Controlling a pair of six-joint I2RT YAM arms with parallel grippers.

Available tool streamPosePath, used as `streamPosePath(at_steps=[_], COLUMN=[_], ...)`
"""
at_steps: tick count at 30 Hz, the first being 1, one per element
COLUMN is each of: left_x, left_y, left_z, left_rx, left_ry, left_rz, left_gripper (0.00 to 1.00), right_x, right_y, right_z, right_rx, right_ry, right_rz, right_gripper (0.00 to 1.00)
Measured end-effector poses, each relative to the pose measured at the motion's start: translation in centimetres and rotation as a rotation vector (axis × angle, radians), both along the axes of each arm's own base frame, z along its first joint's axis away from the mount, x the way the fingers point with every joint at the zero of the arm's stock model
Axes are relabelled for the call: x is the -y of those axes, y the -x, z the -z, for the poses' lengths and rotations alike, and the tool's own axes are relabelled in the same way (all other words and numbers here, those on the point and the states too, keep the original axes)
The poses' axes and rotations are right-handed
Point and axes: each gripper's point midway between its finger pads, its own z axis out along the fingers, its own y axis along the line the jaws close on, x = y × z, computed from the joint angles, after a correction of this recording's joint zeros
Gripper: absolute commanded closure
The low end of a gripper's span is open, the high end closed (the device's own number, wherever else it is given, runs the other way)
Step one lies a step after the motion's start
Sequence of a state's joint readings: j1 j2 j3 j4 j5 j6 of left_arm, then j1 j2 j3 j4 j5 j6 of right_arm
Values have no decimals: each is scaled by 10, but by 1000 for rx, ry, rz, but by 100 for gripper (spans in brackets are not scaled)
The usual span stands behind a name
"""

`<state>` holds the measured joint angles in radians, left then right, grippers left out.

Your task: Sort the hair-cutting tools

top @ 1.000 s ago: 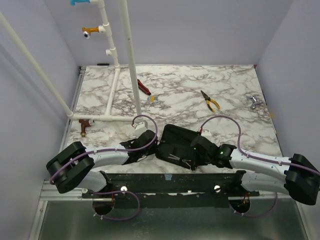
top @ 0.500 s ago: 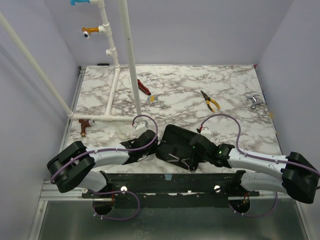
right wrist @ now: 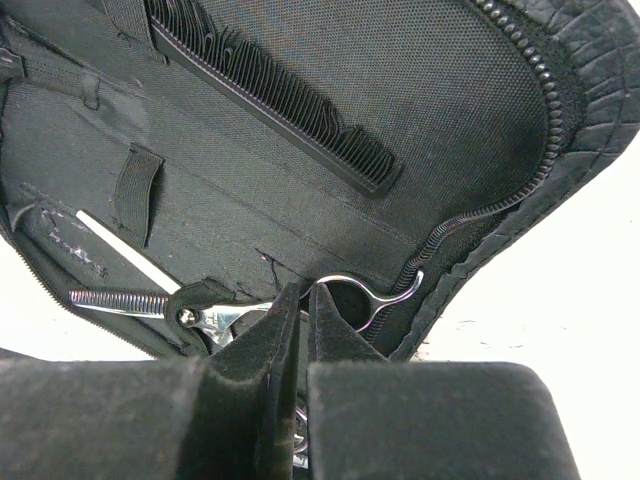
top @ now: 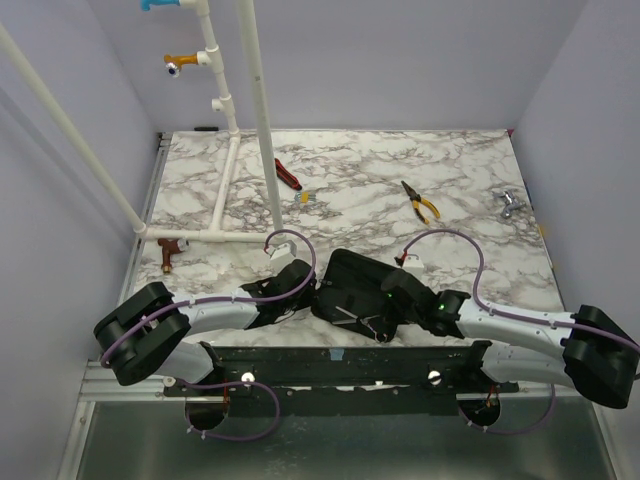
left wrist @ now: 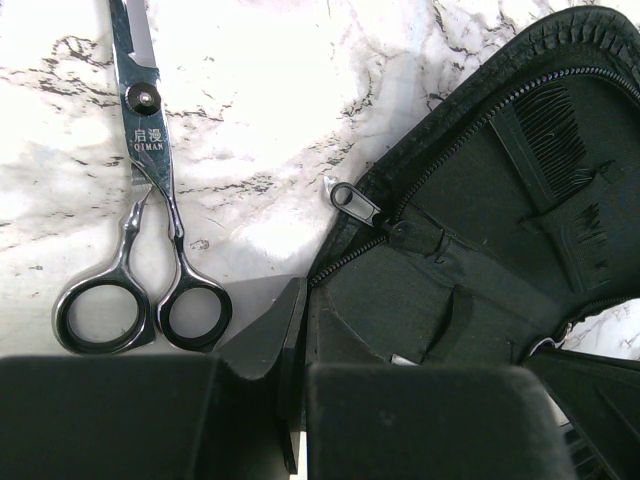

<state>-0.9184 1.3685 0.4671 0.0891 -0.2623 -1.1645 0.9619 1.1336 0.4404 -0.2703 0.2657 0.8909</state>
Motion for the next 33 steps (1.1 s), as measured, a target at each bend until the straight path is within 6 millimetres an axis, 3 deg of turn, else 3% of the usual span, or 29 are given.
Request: streamPosePath(at_steps=[2, 6, 10, 15, 19, 27, 33], left_x=[0, 0, 0, 0, 0, -1, -5], left_y=[0, 0, 0, 0, 0, 0, -5], left_z=[0, 0, 0, 0, 0, 0, -2], left_rx=[0, 0, -1, -3, -3, -9, -24], left_ry=[0, 0, 2, 6, 6, 9, 12], left_rz=[0, 0, -3, -10, -10, -20, -27], left_gripper=[100, 100, 100, 100, 100, 100, 100], right_x=[0, -2, -3, -6, -16, -19, -26], right_y=[0, 0, 4, 5, 1, 16, 19], right_z=[1, -2, -9, -37, -52, -29, -25], right_rx=[1, 10, 10, 42, 69, 13, 5], right_ry=[2, -3, -8, -31, -42, 82, 162], right_rz=[-1, -2, -14, -55, -102, -206, -268], right_gripper=[90, 69, 55, 37, 34, 36, 36])
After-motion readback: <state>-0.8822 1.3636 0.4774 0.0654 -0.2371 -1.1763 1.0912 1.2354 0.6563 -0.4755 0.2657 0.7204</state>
